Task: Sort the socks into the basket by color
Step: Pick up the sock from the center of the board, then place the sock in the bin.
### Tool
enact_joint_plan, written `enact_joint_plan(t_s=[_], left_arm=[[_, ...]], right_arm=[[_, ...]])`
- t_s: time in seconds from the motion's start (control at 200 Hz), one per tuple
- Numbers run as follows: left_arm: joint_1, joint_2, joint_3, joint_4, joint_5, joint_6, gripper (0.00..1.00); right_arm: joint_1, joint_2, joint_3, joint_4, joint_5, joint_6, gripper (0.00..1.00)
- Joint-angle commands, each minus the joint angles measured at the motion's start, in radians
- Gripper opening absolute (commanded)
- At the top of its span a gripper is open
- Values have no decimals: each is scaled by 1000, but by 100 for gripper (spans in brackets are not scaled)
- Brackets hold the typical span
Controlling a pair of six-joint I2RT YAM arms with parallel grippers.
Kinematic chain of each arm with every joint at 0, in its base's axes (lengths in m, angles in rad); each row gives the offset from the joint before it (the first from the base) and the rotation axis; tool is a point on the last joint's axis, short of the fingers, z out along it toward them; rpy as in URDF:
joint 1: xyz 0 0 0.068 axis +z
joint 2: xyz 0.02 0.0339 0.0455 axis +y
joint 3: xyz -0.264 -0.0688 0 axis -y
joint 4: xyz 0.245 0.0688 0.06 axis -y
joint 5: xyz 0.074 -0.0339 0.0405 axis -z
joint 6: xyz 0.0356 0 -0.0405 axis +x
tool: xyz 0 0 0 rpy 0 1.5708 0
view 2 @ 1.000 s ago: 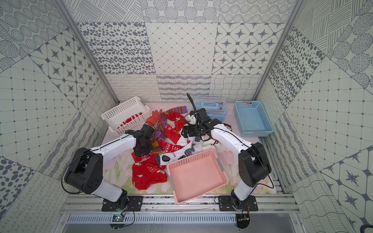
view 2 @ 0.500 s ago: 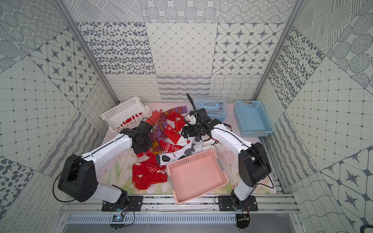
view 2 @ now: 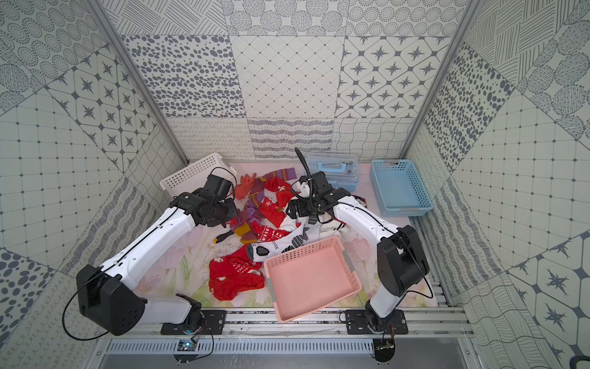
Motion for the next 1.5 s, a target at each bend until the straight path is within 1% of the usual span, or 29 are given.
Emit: enact_joint_plan(t_s=[0.0,0.22,0.35,0.625,0.86,1.09,1.261,1.381,1.496], left_arm=[[35,0,76,-26,29,92,0],[137,79,171,48,62,153,0],[222,152,260,81,84,193,0],[367,364,513,84,77,289,0],[455,551,652,107,67,324,0],[500,730,762,110,39,355,0],[530,851,838,76,58,351,0],[542,902,849,76,77,350,0],[545,931,850,69,98,350,9]], right_arm=[[6,-10,-4,25,-9,-4,98],[6,-14,-2,31,-2,5,98],[6,-16,4,25,6,2,98],[4,5,28,10,13,-12,98],[4,45,76,-7,15,-28,98],[2,94,137,-32,8,-53,98],[2,134,179,-48,5,-58,98],[1,159,209,-56,1,-62,98],[1,178,229,-60,-5,-62,98]])
